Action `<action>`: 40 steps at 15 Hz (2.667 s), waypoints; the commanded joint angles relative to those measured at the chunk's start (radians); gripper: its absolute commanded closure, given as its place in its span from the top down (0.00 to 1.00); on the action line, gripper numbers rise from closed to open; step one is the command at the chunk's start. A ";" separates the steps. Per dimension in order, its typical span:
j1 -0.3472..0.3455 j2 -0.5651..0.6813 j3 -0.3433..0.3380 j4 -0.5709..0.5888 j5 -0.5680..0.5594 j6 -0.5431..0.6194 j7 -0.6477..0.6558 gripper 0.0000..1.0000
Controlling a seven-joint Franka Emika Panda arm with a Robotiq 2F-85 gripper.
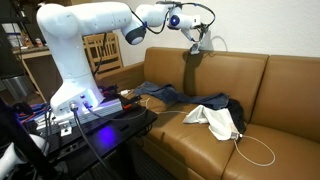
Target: Take the white socks from the seat of the chair and place them on the back of the chair
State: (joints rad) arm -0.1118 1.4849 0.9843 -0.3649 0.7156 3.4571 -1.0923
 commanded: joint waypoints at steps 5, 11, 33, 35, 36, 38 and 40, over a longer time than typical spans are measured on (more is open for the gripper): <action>0.030 -0.014 -0.074 0.000 -0.608 0.000 0.508 0.01; 0.044 -0.008 -0.132 0.000 -0.580 0.000 0.540 0.04; -0.028 0.015 -0.123 -0.069 -0.673 -0.003 0.740 0.31; -0.024 0.019 -0.172 -0.084 -0.520 -0.004 0.704 0.44; -0.028 0.012 -0.187 -0.105 -0.456 -0.004 0.698 0.50; -0.031 -0.015 -0.252 -0.144 -0.284 -0.004 0.675 0.65; -0.035 -0.040 -0.297 -0.169 -0.158 -0.004 0.677 0.79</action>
State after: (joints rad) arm -0.1266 1.4972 0.7460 -0.4615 0.3957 3.4536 -0.3947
